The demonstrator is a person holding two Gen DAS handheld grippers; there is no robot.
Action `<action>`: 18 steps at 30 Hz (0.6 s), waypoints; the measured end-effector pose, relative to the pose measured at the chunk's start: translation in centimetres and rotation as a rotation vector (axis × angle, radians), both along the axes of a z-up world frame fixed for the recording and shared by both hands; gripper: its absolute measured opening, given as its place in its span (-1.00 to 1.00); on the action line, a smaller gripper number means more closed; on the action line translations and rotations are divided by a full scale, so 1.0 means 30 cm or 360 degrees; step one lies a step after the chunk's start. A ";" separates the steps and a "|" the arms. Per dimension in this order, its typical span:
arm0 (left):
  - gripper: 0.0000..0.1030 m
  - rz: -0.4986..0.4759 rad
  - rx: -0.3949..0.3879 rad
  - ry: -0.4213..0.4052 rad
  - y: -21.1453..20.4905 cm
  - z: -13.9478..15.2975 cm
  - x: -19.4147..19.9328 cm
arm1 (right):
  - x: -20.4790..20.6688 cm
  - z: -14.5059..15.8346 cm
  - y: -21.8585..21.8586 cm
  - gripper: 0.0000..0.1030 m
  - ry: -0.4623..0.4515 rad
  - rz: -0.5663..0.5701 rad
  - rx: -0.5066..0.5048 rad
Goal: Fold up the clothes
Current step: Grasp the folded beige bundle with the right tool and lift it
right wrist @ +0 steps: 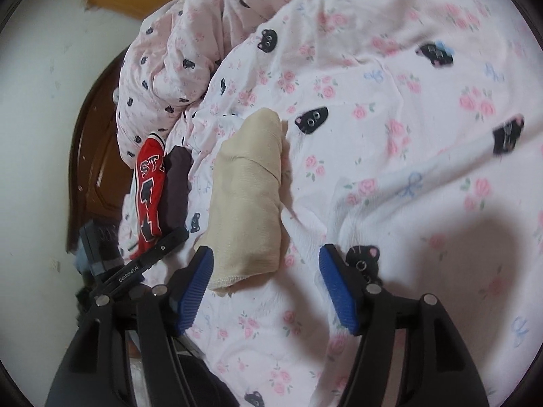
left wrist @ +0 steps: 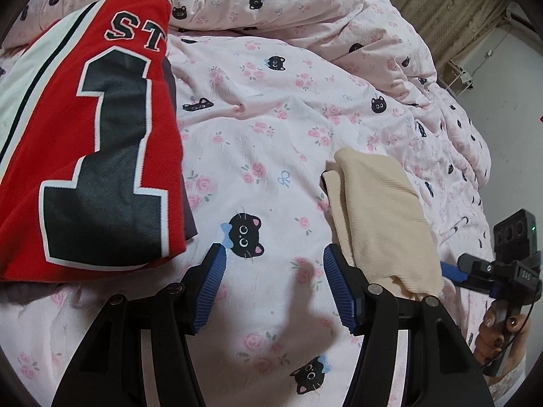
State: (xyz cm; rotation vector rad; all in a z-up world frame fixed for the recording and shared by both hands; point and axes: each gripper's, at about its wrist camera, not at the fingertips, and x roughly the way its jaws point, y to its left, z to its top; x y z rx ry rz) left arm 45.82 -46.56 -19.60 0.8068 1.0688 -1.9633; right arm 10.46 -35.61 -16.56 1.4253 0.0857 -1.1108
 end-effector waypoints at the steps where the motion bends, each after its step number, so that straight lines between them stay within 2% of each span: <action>1: 0.06 0.0006 0.0009 0.0011 -0.001 -0.002 0.006 | 0.004 -0.009 0.000 0.30 -0.0011 -0.0002 0.0006; 6: 0.06 0.0029 0.0027 0.0042 -0.004 -0.006 0.030 | 0.008 -0.032 0.000 0.30 -0.0045 -0.0017 0.0012; 10: 0.07 0.0061 0.0089 0.0105 -0.015 -0.017 0.045 | -0.006 -0.048 0.001 0.30 -0.0118 -0.0050 0.0004; 14: 0.18 0.0074 0.0119 0.0149 -0.019 -0.018 0.046 | 0.003 -0.061 -0.022 0.32 -0.0184 -0.0051 0.0003; 18: 0.20 0.0052 0.0132 0.0180 -0.017 -0.015 0.029 | 0.047 -0.060 -0.064 0.32 -0.0133 -0.0012 0.0021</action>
